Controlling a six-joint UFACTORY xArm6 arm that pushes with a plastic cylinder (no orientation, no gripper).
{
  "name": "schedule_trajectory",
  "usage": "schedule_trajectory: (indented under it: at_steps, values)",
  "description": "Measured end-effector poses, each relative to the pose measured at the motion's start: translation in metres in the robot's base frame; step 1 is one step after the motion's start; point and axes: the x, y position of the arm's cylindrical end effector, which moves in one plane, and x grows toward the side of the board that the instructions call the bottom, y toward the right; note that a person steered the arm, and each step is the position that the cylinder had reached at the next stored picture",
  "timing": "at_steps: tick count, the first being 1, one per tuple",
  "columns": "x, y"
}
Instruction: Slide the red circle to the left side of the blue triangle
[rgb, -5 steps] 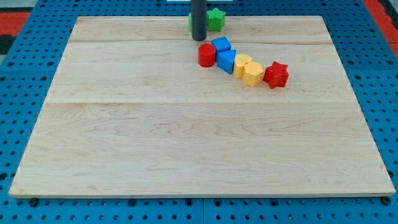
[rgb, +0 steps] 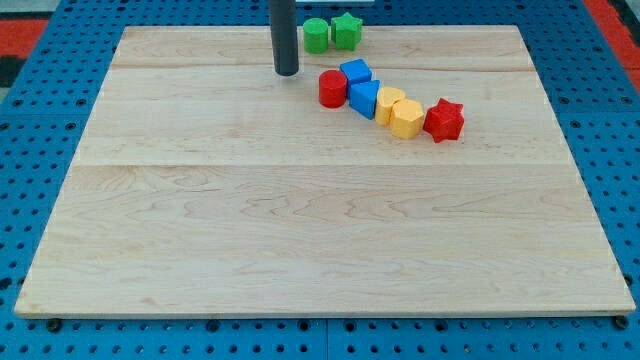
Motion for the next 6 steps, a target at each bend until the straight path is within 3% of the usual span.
schedule_trajectory:
  at_steps: [1, 4, 5, 6]
  values:
    - [0.019, 0.000]
    - [0.020, 0.071]
    - [0.023, 0.079]
    - [0.035, 0.051]
